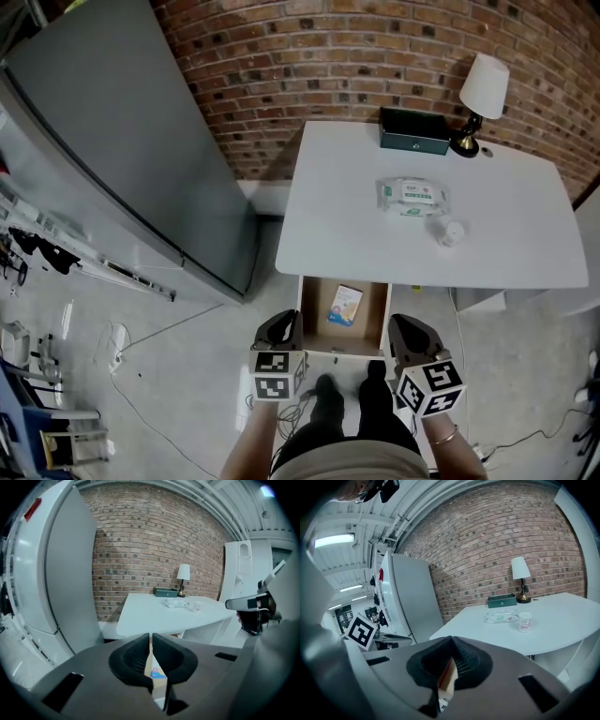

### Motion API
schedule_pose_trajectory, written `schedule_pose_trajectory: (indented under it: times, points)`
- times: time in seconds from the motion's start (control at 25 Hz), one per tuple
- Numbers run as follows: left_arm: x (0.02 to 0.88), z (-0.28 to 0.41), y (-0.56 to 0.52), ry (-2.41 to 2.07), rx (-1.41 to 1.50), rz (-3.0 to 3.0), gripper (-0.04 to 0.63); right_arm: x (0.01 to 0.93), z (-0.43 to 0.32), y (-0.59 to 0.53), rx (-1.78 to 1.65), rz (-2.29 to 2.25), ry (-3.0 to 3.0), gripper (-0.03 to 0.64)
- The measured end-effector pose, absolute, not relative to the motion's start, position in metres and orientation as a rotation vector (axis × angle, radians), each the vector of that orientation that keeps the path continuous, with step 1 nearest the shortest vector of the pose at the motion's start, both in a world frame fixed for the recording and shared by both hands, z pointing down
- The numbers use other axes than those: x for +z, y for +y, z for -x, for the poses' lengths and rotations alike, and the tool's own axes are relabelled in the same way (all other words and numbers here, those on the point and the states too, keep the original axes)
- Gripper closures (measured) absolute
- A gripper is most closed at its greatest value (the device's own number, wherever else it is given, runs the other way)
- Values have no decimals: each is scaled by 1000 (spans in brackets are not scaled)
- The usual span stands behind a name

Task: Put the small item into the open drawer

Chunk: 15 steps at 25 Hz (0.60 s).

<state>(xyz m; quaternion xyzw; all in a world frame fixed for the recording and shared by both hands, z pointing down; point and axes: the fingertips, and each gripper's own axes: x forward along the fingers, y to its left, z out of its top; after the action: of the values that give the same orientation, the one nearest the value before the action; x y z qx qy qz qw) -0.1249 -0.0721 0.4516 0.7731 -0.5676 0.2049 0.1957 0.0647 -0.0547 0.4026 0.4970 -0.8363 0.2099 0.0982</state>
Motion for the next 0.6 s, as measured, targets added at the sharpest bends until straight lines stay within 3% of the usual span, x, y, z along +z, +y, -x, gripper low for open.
schedule_pose_trajectory:
  times: [0.6]
  points:
    - [409, 146, -52, -1660, 450, -2196, 561, 389, -54, -53, 533, -1449, -2497, 612]
